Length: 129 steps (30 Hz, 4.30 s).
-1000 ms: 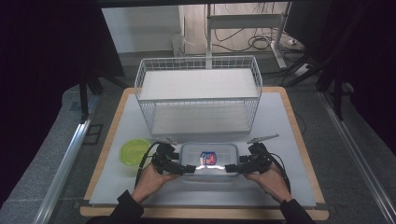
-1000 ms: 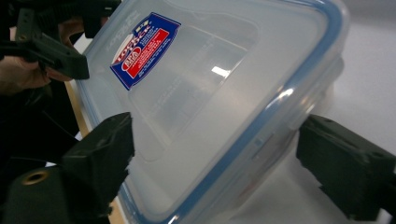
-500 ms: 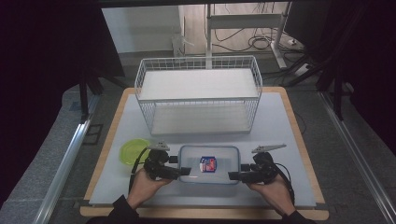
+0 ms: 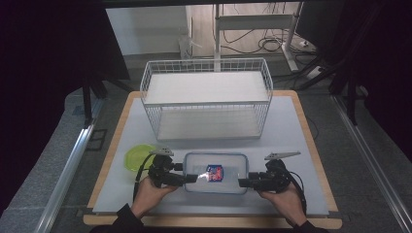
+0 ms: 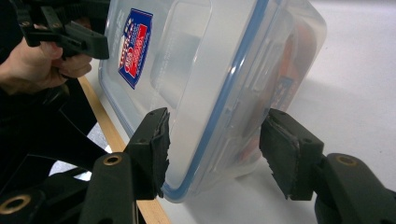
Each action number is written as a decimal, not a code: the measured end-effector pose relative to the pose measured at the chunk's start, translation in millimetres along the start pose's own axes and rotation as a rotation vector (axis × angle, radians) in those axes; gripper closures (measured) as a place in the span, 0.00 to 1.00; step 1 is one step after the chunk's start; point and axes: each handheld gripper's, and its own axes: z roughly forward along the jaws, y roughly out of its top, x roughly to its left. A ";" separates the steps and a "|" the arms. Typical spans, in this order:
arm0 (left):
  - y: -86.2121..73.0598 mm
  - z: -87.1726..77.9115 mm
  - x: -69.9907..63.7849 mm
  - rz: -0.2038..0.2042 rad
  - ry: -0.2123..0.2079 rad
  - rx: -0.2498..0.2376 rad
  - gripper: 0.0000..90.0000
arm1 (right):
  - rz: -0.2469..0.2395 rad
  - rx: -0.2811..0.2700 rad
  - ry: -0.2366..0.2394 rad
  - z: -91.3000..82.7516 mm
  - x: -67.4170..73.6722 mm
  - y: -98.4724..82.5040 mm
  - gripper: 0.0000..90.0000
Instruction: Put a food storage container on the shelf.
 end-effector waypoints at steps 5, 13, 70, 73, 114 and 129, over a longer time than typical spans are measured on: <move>-2.6 -11.7 1.0 0.012 -0.009 -0.031 0.41 | 0.029 -0.013 0.015 0.4 -3.7 0.5 0.48; -7.1 -14.8 6.2 -0.041 -0.051 -0.061 0.50 | 0.042 -0.043 0.014 -1.4 -4.5 3.8 0.52; 67.1 -61.5 -18.3 -0.022 0.037 -0.180 0.57 | 0.032 -0.192 0.025 -35.8 14.0 79.8 0.58; 76.5 -67.5 -18.7 -0.021 0.040 -0.186 0.57 | 0.026 -0.195 0.027 -38.6 16.1 91.0 0.58; 205.5 -125.8 0.1 -0.004 0.067 -0.264 0.57 | 0.020 -0.298 0.057 -61.6 22.2 229.9 0.58; 231.9 -125.1 28.0 -0.038 0.063 -0.293 0.56 | 0.060 -0.314 0.048 -51.1 8.7 259.8 0.58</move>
